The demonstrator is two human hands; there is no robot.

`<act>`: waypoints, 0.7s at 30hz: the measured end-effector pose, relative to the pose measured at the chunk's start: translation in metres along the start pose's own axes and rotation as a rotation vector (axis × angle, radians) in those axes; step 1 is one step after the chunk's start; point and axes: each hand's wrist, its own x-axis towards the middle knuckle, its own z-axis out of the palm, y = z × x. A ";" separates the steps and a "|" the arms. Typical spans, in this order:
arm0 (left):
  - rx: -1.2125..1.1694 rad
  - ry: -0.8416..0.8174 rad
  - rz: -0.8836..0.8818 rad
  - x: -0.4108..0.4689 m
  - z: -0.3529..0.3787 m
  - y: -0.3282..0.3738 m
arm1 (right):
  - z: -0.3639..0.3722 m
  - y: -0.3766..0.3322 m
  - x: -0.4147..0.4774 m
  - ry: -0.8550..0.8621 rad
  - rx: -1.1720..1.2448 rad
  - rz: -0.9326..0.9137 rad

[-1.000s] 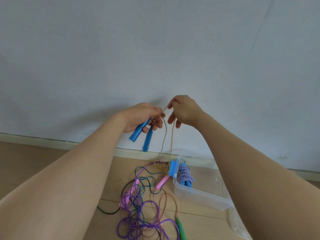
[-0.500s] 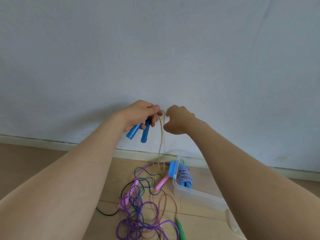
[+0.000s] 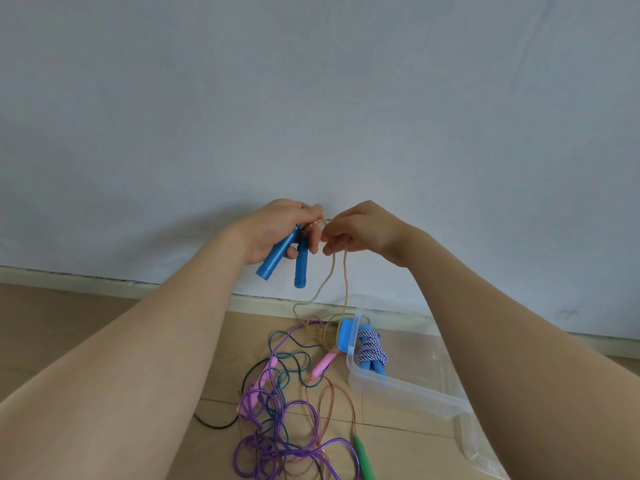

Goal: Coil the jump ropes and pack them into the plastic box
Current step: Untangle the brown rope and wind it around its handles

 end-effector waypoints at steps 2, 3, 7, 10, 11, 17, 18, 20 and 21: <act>-0.007 0.001 -0.026 0.002 0.000 -0.006 | 0.000 0.000 0.002 0.095 0.115 -0.024; -0.011 -0.008 -0.043 0.003 0.001 -0.008 | 0.001 0.000 0.003 0.149 0.158 -0.037; -0.056 -0.065 -0.140 0.010 0.004 -0.015 | 0.007 0.000 0.010 0.309 0.194 -0.118; -0.062 -0.121 -0.230 0.016 0.002 -0.024 | 0.010 0.004 0.018 0.417 0.137 -0.210; -0.062 -0.168 -0.246 0.017 0.000 -0.027 | 0.011 0.006 0.020 0.451 0.097 -0.227; -0.052 -0.325 -0.300 0.022 -0.006 -0.044 | 0.020 0.012 0.030 0.551 -0.037 -0.291; -0.071 -0.338 -0.313 0.024 -0.007 -0.048 | 0.020 0.013 0.032 0.573 -0.027 -0.286; -0.113 -0.347 -0.341 0.025 -0.007 -0.054 | 0.021 0.017 0.039 0.594 -0.058 -0.246; -0.123 -0.336 -0.345 0.026 -0.008 -0.057 | 0.020 0.020 0.043 0.586 -0.092 -0.217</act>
